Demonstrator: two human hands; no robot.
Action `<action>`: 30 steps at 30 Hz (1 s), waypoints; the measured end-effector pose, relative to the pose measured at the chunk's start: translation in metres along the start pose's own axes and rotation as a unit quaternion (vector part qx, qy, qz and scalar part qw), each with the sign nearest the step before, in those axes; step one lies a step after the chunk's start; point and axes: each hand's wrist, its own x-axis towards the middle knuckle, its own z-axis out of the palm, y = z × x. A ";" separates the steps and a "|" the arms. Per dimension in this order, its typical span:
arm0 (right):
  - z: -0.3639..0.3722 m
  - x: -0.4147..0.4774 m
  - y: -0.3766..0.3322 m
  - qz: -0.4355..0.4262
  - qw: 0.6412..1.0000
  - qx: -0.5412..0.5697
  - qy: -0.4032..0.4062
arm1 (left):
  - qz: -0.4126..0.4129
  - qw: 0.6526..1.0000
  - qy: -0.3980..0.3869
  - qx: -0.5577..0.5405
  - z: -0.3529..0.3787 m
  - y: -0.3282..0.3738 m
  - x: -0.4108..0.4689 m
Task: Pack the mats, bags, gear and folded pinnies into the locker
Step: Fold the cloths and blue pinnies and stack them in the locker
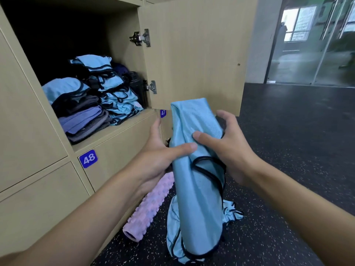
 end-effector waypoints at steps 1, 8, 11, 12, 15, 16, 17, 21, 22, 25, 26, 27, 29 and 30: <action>-0.001 0.000 -0.001 0.001 1.000 -0.003 -0.002 | 0.013 1.000 0.012 0.013 0.000 -0.002 0.001; -0.004 -0.005 0.004 0.024 0.990 -0.069 -0.122 | 0.085 0.985 0.132 -0.070 0.000 0.010 0.000; -0.002 -0.003 0.005 -0.008 0.991 -0.082 -0.101 | 0.091 0.984 0.139 -0.070 0.001 0.011 0.000; -0.002 -0.002 0.004 -0.016 0.991 -0.092 -0.096 | 0.089 0.986 0.128 -0.058 0.001 0.011 0.000; -0.007 0.000 -0.001 -0.022 0.991 -0.071 -0.107 | 0.093 0.991 0.084 0.048 -0.002 0.010 0.002; -0.009 0.000 -0.003 -0.022 0.991 -0.063 -0.113 | 0.105 0.986 0.077 0.108 -0.005 0.010 0.003; -0.012 0.001 -0.005 -0.023 0.991 -0.056 -0.118 | 0.119 0.975 0.076 0.172 -0.008 0.009 0.005; -0.017 0.003 -0.012 -0.005 0.990 -0.028 -0.137 | 0.172 0.922 0.040 0.346 -0.023 0.010 0.009; -0.017 0.003 -0.013 0.006 0.990 -0.021 -0.142 | 0.172 0.924 0.007 0.341 -0.025 0.011 0.008; -0.017 0.001 -0.016 0.039 0.987 0.009 -0.157 | 0.193 0.936 -0.030 0.293 -0.024 0.008 0.006; -0.017 0.001 -0.017 0.050 0.985 0.020 -0.163 | 0.213 0.933 -0.020 0.289 -0.024 0.007 0.005; -0.017 0.000 -0.018 0.060 0.983 0.030 -0.170 | 0.227 0.931 -0.009 0.284 -0.022 0.007 0.005; -0.018 0.000 -0.018 0.066 0.983 0.033 -0.170 | 0.240 0.935 0.007 0.260 -0.019 0.008 0.006; -0.018 0.000 -0.018 0.059 0.985 0.025 -0.163 | 0.246 0.937 0.020 0.247 -0.018 0.007 0.007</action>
